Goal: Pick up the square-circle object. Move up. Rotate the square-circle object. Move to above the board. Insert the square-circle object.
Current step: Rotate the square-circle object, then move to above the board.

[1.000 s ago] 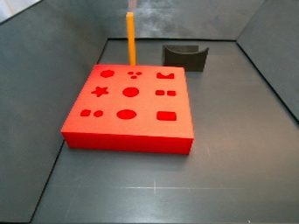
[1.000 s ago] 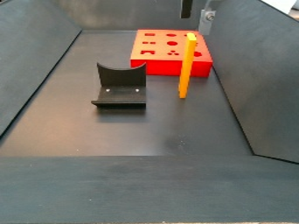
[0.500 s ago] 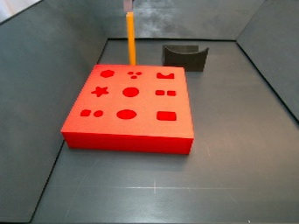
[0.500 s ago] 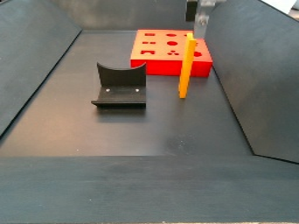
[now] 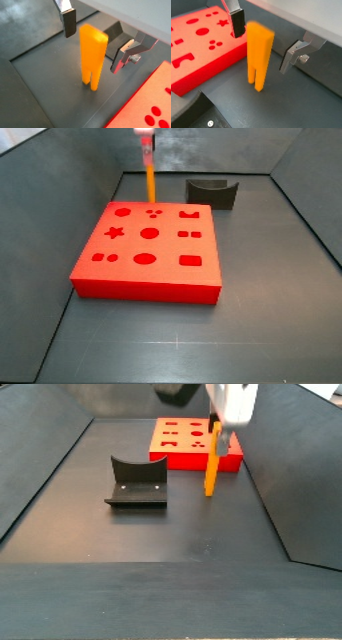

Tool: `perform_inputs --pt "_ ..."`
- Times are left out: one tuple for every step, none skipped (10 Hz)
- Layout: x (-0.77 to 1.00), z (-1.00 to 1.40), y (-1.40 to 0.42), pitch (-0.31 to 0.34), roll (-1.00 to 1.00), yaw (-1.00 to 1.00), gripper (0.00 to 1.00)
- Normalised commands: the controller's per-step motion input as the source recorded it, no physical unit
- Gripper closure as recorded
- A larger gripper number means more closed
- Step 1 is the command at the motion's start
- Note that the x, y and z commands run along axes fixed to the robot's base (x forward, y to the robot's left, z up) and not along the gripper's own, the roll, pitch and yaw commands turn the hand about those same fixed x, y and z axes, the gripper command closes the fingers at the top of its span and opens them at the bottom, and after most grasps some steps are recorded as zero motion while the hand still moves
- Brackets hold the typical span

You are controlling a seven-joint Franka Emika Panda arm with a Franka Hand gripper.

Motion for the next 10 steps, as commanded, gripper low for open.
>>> perform_inputs --pt "0.01 -0.24 0.01 -0.042 0.05 -0.04 0.00" --pt "0.00 0.00 0.00 -0.039 0.06 -0.04 1.00" --pt "-0.01 1.00 -0.21 -0.218 -0.01 0.07 1.00" --pt "-0.02 1.00 -0.21 -0.199 -0.01 0.07 1.00" --pt "-0.03 1.00 -0.18 -0.146 -0.02 0.07 1.00" --pt "-0.03 1.00 -0.16 -0.083 -0.03 0.05 1.00" --pt "-0.02 1.00 -0.15 -0.021 -0.04 0.04 1.00" --pt "-0.02 1.00 -0.13 0.022 -0.06 0.02 1.00" --pt "-0.02 1.00 -0.11 0.039 -0.06 0.02 1.00" --pt "-0.01 0.99 -0.10 0.050 -0.07 0.01 1.00"
